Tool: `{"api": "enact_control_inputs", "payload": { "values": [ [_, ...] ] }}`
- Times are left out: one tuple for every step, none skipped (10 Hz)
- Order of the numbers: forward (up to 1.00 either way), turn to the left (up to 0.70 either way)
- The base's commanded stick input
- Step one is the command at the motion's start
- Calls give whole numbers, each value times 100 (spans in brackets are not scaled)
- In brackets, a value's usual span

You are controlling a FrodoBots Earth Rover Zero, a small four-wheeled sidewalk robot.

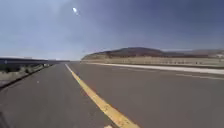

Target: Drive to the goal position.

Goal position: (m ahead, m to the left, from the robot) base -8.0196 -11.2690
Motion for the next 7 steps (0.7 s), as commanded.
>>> {"api": "enact_control_inputs", "payload": {
  "values": [
    [0, -85],
    [0, -85],
    [0, -85],
    [0, -85],
    [0, -85],
    [0, -85],
    [0, -85]
  ]
}}
